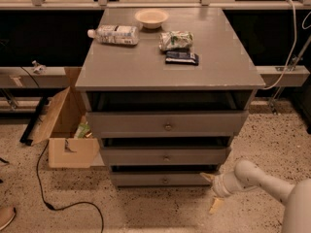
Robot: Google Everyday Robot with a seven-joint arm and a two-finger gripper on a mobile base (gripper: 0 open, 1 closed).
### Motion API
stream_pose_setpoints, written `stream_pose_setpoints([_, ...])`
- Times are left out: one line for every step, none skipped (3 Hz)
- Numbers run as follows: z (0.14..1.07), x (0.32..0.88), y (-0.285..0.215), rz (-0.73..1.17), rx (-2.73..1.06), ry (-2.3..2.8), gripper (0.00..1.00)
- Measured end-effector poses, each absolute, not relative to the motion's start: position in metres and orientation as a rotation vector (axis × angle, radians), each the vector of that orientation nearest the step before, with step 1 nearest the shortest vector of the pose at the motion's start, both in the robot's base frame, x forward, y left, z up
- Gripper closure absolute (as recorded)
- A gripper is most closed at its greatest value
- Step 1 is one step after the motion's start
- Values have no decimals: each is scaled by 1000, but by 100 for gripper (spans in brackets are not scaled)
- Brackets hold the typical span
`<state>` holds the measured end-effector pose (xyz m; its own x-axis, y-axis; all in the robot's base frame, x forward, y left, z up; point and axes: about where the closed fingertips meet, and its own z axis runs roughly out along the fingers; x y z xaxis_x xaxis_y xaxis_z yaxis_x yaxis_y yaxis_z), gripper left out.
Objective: Open bottom drawer
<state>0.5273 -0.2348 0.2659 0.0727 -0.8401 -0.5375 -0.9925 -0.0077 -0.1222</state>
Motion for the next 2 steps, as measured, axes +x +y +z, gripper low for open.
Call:
stream_pose_setpoints([236,549,-244,331,-1924,1820,0])
stream_pose_setpoints([223,563,-246,275,-1937,1822,0])
